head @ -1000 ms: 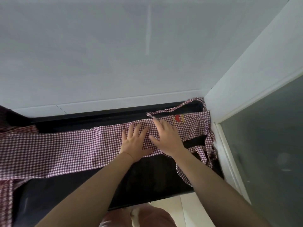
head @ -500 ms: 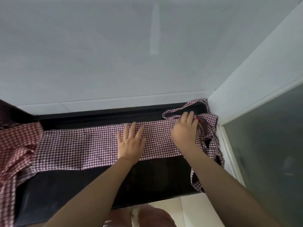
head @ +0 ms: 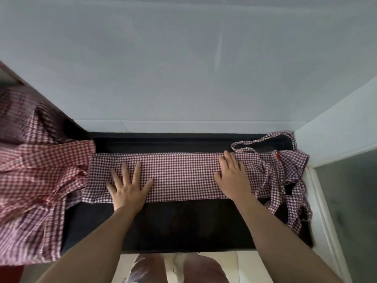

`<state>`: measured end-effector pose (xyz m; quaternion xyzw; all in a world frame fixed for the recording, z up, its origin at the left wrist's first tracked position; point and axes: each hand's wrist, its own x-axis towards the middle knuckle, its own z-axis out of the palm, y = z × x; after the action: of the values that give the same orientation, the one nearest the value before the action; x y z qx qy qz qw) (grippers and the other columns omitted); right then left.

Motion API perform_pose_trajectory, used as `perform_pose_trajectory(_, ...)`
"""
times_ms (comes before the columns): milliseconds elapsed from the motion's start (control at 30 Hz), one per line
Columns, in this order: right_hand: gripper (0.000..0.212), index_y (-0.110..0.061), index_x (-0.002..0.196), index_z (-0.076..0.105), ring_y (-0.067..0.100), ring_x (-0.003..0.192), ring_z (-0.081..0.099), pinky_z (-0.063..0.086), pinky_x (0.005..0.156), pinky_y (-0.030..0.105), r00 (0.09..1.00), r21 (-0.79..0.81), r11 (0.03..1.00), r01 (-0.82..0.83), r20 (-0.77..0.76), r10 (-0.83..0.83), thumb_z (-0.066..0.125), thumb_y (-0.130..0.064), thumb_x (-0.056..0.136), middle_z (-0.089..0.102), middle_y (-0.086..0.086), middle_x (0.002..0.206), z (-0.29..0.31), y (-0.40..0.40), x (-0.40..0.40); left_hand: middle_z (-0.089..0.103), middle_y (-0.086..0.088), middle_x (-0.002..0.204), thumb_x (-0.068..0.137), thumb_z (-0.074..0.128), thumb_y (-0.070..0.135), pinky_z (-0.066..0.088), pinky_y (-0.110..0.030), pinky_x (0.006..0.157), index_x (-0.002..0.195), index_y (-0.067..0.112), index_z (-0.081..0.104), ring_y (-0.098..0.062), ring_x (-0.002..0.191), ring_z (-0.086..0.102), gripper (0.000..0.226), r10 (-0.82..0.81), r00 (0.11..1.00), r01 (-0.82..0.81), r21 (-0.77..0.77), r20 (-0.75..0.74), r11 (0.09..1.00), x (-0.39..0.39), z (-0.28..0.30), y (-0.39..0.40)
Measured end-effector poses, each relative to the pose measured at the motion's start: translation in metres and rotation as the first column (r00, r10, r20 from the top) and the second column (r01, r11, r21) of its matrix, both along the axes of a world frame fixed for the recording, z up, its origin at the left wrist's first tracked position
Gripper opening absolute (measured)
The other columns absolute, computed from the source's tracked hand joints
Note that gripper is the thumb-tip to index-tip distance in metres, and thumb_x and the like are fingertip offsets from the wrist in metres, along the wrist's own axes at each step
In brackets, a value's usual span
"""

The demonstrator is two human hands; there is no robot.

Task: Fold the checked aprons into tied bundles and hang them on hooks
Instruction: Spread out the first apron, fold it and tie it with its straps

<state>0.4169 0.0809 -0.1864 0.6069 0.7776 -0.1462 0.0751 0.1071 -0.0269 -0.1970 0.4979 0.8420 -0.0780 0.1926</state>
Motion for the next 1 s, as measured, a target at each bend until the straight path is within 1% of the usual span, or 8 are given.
perform_pose_trajectory(200,0.062,-0.004,0.15,0.032,0.037,0.153,0.008,0.013,0.121,0.053,0.973,0.066,0.976,0.206,0.091,-0.212,0.048,-0.035,0.099,0.014,0.021,0.164,0.019,-0.008,-0.078,-0.005,-0.006,0.167,0.096,0.018,0.068,0.008,-0.06,0.119,0.158,0.036,-0.001,-0.034,0.152,0.001,0.073,0.021,1.0,-0.021,0.015,0.004,1.0,-0.036,0.008,-0.016)
perform_pose_trajectory(367,0.055,-0.016,0.148,0.042,0.028,0.149,0.027,0.025,0.119,0.051,0.991,0.15,0.984,-0.095,-0.083,0.109,0.053,-0.033,0.098,0.034,0.011,0.159,0.018,-0.038,-0.177,0.035,-0.011,0.152,0.094,0.05,0.04,0.028,-0.055,0.109,0.149,0.025,0.036,-0.031,0.136,0.032,0.059,0.019,0.999,-0.028,0.219,0.04,0.975,-0.069,0.031,-0.003)
perform_pose_trajectory(467,0.054,-0.021,0.15,0.039,0.024,0.147,0.029,0.027,0.118,0.045,0.971,0.061,0.984,-0.168,-0.16,0.176,0.051,-0.033,0.099,0.034,0.006,0.158,0.019,-0.048,-0.221,0.036,-0.013,0.146,0.083,0.059,0.023,0.029,-0.053,0.107,0.146,0.017,0.034,-0.033,0.131,0.035,0.068,0.154,0.985,-0.169,0.288,0.076,0.942,-0.095,0.044,0.003)
perform_pose_trajectory(567,0.058,-0.025,0.151,0.035,0.026,0.144,0.031,0.033,0.115,0.045,0.975,-0.01,0.98,-0.199,-0.105,0.197,0.055,-0.041,0.098,0.035,0.004,0.156,0.02,-0.055,-0.246,0.048,-0.014,0.134,0.085,0.062,0.02,0.036,-0.05,0.105,0.143,0.014,0.038,-0.033,0.122,0.047,0.063,0.27,0.921,-0.356,0.325,0.279,0.876,-0.12,0.056,0.01)
perform_pose_trajectory(700,0.07,-0.023,0.153,0.029,0.026,0.143,0.033,0.036,0.114,0.043,0.99,-0.049,0.99,-0.136,-0.052,0.133,0.06,-0.045,0.094,0.037,0.003,0.154,0.025,-0.055,-0.253,0.068,-0.006,0.112,0.089,0.066,0.022,0.048,-0.035,0.088,0.12,0.016,0.062,-0.026,0.102,0.062,0.032,0.235,0.858,-0.391,0.284,0.457,0.875,-0.146,0.062,0.015)
perform_pose_trajectory(800,0.072,-0.021,0.154,0.028,0.027,0.142,0.036,0.036,0.114,0.043,0.993,-0.081,0.99,-0.112,-0.041,0.109,0.061,-0.044,0.094,0.039,0.006,0.153,0.03,-0.047,-0.258,0.069,-0.002,0.109,0.086,0.072,0.024,0.049,-0.03,0.087,0.116,0.019,0.067,-0.019,0.1,0.061,0.031,0.201,0.83,-0.358,0.22,0.52,0.908,-0.155,0.06,0.015)
perform_pose_trajectory(933,0.059,-0.023,0.147,0.039,0.028,0.137,0.036,0.033,0.114,0.047,0.989,-0.054,0.99,-0.13,0.065,0.134,0.063,-0.037,0.094,0.04,0.009,0.147,0.033,-0.034,-0.269,0.067,0.0,0.105,0.084,0.073,0.018,0.048,-0.024,0.072,0.113,0.022,0.065,-0.015,0.091,0.06,0.031,0.164,0.817,-0.306,0.175,0.552,0.936,-0.159,0.061,0.017)
perform_pose_trajectory(1000,0.056,-0.021,0.144,0.042,0.028,0.136,0.035,0.032,0.114,0.049,0.984,-0.071,0.986,-0.154,0.084,0.16,0.064,-0.031,0.093,0.04,0.009,0.146,0.034,-0.03,-0.275,0.065,0.0,0.105,0.084,0.071,0.015,0.051,-0.026,0.075,0.115,0.02,0.063,-0.016,0.092,0.061,0.032,0.137,0.836,-0.228,0.11,0.531,0.967,-0.162,0.064,0.02)
